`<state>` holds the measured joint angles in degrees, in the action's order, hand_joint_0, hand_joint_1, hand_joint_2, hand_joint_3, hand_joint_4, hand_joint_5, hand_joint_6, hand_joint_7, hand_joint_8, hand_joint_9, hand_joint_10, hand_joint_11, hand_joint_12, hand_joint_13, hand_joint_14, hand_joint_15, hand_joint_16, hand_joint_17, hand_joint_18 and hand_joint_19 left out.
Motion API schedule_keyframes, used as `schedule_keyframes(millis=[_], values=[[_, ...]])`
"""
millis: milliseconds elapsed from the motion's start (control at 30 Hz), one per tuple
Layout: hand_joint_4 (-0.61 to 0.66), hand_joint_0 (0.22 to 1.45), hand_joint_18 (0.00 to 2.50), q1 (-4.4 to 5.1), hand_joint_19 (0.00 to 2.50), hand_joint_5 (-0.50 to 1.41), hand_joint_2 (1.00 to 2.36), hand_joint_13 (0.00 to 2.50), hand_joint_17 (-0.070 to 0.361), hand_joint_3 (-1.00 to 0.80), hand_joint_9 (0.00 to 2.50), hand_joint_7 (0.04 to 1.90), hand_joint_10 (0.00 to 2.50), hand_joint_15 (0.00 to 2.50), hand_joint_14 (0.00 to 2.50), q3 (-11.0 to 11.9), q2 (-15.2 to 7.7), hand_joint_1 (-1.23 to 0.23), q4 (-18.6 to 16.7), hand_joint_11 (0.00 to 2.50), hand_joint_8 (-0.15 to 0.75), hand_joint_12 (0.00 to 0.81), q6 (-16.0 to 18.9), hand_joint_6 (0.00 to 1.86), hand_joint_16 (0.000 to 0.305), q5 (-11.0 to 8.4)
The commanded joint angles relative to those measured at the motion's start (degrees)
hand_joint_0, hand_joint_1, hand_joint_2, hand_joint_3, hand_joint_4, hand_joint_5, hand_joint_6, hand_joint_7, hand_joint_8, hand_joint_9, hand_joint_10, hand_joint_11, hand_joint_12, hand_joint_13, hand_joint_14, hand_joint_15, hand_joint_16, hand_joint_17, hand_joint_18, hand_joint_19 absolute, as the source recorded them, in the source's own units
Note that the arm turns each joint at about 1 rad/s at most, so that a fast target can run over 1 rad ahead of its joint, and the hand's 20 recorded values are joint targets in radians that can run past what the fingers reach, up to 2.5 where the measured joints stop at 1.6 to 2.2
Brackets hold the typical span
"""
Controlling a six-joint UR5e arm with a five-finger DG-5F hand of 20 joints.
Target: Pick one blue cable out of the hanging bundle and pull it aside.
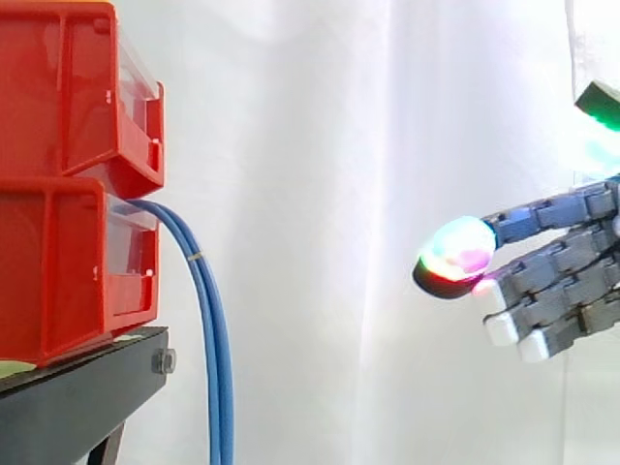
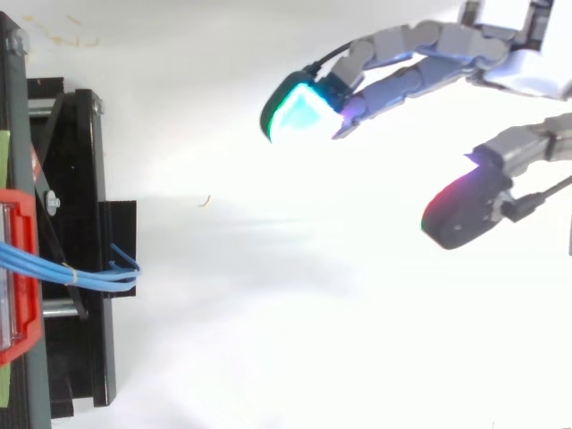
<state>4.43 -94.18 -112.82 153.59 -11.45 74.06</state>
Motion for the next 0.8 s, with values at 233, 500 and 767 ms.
schedule_keyframes(millis=[233, 500, 767], values=[[0.22, 0.49, 0.46, 1.11, 0.44, -0.18, 1.00, 0.63, 0.112, -0.50, 0.64, 0.70, 0.01, 0.31, 0.01, 2.7, -8.4, -0.63, -11.1, 0.26, 0.260, 0.360, 0.1, 0.50, 0.050, -3.31], [0.24, 0.49, 0.47, 1.19, 0.46, -0.17, 1.00, 0.62, 0.112, -0.50, 0.64, 0.72, 0.01, 0.30, 0.01, 11.0, -15.5, -0.63, -9.4, 0.27, 0.259, 0.358, 1.8, 0.50, 0.050, -0.23], [0.24, 0.49, 0.48, 2.16, 0.46, -0.17, 1.00, 0.62, 0.113, -0.50, 0.64, 0.72, 0.01, 0.31, 0.01, 14.0, -18.0, -0.63, -10.2, 0.27, 0.259, 0.358, 2.4, 0.50, 0.050, 0.38]])
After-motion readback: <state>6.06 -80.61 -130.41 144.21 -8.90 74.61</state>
